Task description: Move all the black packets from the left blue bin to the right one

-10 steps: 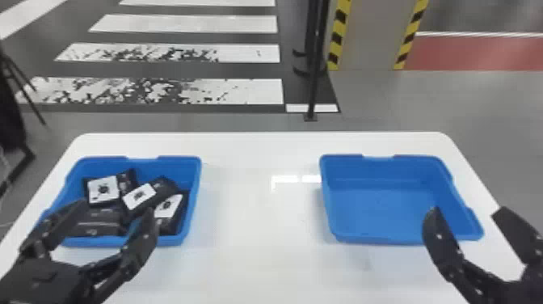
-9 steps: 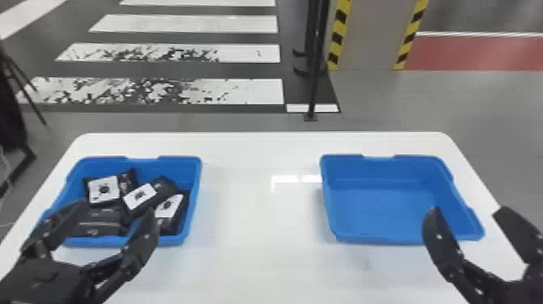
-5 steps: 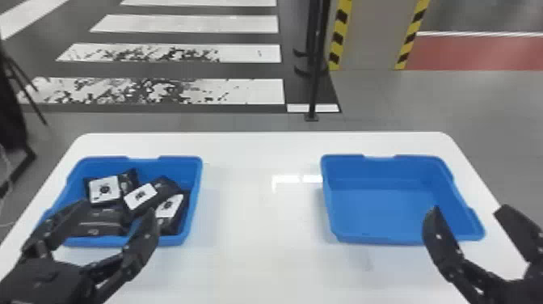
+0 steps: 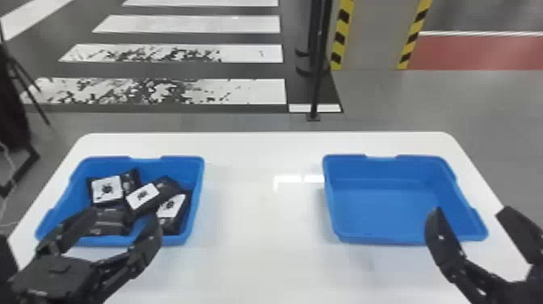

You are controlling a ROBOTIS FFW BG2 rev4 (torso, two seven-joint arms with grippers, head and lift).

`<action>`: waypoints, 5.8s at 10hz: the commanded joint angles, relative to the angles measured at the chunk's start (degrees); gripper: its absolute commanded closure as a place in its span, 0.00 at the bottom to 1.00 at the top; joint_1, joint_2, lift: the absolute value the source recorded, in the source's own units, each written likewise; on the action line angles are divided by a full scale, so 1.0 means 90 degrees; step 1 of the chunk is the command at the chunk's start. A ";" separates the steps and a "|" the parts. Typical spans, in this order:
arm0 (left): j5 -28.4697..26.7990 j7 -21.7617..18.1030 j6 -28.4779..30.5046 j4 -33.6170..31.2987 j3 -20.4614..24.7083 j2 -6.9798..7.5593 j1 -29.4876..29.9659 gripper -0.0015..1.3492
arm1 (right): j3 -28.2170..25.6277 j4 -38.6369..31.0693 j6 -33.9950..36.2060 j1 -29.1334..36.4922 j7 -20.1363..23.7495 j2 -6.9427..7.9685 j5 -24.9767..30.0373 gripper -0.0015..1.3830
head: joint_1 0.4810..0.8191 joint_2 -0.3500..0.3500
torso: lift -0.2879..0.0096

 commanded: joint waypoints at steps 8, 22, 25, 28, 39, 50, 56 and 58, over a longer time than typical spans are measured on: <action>-0.0157 -0.0523 0.2172 0.2124 0.0261 0.0368 -0.2800 0.13 | 0.0025 0.0063 0.0046 -0.0047 0.0000 0.0006 -0.0065 0.11 | 0.63 0.59 | 0.50; -0.0208 -0.2164 0.4531 0.4983 -0.0120 0.0710 -0.5331 0.14 | 0.0140 0.0173 0.0046 -0.0109 0.0000 0.0006 -0.0217 0.11 | 0.63 0.58 | 0.50; -0.0386 -0.2164 0.5016 0.5296 -0.0120 0.0729 -0.5550 0.41 | 0.0165 0.0251 0.0046 -0.0141 0.0000 0.0006 -0.0294 0.12 | 0.63 0.56 | 0.50; -0.0919 -0.2271 0.4703 0.5296 -0.0120 0.0749 -0.5534 0.75 | 0.0178 0.0251 0.0046 -0.0125 0.0000 0.0006 -0.0344 0.12 | 0.63 0.59 | 0.50; -0.0386 -0.2301 0.4031 0.1186 -0.0679 0.0553 -0.3503 0.89 | 0.0622 -0.0187 0.1765 -0.0844 0.1035 -0.0205 -0.1487 0.11 | 0.63 0.59 | 0.50; 0.0389 -0.2340 0.3969 0.1296 -0.2342 0.0524 -0.4034 0.89 | 0.1117 0.1001 0.3046 -0.2859 0.1524 -0.0381 -0.1880 0.11 | 0.63 0.40 | 0.50; 0.0516 -0.2369 0.3860 0.1468 -0.2519 0.0553 -0.4128 0.89 | 0.1358 0.1469 0.3078 -0.3203 0.1475 -0.0498 -0.2223 0.93 | 0.63 0.41 | 0.50; 0.0541 -0.2369 0.3703 0.1483 -0.2507 0.0544 -0.4128 0.89 | 0.1371 0.1485 0.3140 -0.3203 0.1475 -0.0508 -0.2287 0.93 | 0.63 0.40 | 0.50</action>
